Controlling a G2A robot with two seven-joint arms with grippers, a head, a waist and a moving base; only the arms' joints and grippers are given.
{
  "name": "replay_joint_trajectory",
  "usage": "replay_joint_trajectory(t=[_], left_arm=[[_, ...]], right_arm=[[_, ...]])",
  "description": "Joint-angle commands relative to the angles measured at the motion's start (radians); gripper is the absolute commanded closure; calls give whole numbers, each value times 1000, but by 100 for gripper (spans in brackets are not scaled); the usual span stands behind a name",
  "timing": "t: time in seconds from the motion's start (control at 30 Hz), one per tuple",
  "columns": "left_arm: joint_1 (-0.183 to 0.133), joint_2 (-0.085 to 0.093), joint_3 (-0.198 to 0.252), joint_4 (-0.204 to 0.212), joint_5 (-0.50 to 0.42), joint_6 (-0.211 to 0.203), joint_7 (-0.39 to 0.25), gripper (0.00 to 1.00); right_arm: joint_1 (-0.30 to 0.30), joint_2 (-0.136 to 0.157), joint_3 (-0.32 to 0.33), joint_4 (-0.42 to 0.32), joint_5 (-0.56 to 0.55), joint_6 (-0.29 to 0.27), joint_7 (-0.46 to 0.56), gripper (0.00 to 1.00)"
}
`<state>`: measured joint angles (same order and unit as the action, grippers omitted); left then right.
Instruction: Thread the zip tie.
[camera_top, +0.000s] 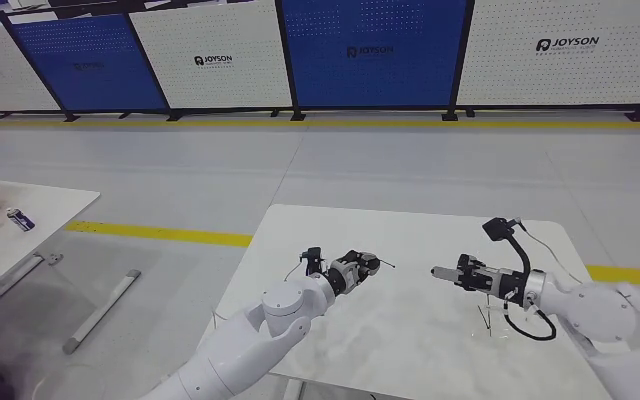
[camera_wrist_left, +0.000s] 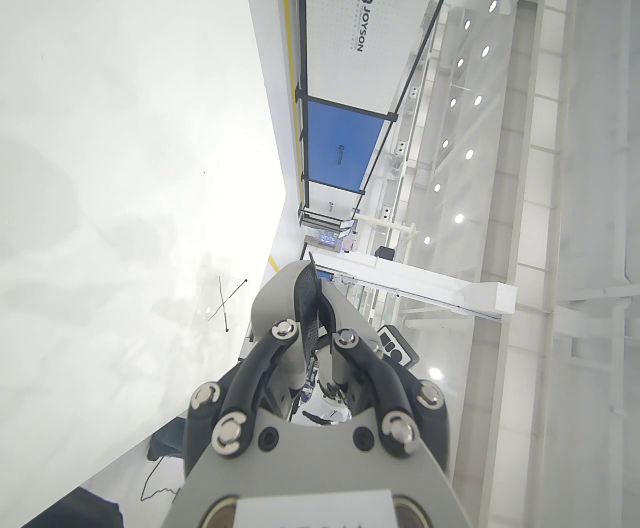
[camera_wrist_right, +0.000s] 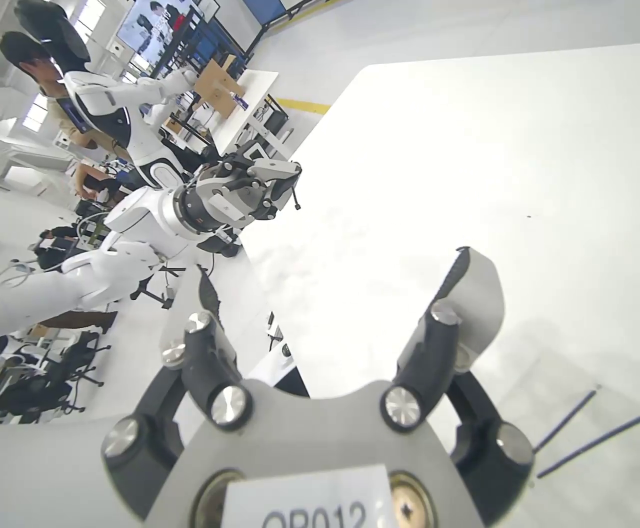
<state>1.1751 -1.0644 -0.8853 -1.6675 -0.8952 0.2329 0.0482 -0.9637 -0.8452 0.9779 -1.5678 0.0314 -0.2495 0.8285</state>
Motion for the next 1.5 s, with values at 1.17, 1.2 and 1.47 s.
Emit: replay_joint_trajectory(t=[1.17, 1.2, 1.47], left_arm=[[0, 0, 0, 0, 0, 0, 0, 100], [0, 0, 0, 0, 0, 0, 0, 100], [0, 0, 0, 0, 0, 0, 0, 100]], right_arm=[[188, -73, -128, 233, 369, 278, 394, 0], [188, -73, -128, 233, 369, 278, 394, 0], [165, -74, -117, 236, 416, 232, 388, 0]])
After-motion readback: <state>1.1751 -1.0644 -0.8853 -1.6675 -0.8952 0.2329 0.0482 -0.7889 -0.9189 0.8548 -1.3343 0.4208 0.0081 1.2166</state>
